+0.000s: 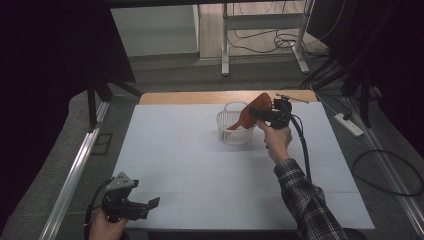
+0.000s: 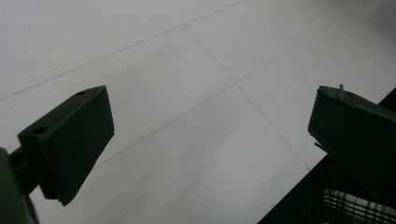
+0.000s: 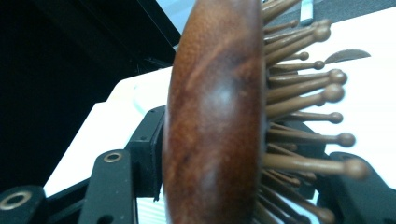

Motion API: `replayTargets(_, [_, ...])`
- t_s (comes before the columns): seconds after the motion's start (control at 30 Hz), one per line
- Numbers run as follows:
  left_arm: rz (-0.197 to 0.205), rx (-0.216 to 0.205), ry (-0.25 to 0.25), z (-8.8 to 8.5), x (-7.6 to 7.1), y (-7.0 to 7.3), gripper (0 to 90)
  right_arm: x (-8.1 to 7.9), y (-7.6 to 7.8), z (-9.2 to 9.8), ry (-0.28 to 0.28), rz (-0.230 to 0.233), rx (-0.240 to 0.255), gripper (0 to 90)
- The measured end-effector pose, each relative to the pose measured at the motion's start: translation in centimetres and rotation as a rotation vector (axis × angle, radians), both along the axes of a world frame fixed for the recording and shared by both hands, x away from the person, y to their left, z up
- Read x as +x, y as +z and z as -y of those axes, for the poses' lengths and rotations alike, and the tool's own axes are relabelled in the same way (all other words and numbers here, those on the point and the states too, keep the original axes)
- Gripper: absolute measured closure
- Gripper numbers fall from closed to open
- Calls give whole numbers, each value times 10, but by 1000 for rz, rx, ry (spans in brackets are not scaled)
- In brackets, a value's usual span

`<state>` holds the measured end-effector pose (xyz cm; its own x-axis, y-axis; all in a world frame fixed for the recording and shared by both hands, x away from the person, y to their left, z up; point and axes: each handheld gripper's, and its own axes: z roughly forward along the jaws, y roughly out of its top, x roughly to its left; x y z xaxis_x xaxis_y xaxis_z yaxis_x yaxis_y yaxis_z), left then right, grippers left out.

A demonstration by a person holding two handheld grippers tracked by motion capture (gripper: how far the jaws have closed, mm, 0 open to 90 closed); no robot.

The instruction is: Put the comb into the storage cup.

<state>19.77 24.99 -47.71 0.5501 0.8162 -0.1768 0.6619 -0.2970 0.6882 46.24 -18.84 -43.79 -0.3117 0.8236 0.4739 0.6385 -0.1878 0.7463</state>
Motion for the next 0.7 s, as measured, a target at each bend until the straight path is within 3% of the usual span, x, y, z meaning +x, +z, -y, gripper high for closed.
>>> replayTargets(0.7, [-2,2,0,0,0,0,12,0,-3,1,28,-33,-42,249])
